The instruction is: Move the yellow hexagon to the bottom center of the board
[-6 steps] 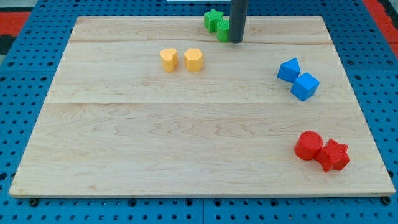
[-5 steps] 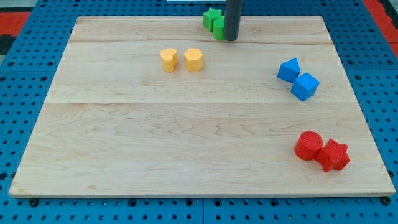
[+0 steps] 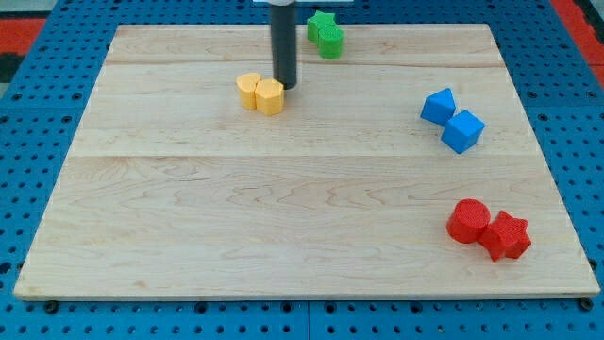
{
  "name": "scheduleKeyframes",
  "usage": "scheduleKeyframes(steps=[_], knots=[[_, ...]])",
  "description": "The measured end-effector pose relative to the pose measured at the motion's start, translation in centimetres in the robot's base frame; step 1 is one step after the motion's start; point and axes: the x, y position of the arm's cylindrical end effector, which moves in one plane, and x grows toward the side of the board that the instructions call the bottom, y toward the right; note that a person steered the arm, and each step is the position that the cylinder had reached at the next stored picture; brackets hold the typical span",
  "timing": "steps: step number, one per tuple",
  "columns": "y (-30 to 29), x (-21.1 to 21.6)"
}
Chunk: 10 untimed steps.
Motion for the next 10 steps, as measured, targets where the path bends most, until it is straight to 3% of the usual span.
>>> scheduleKeyframes(steps=[2, 3, 6, 8, 10], knots=[[0.5, -1.9], [-2.8, -4.2], [-2.1, 1.8], [1.9, 6.5], [-4.6, 8.3]])
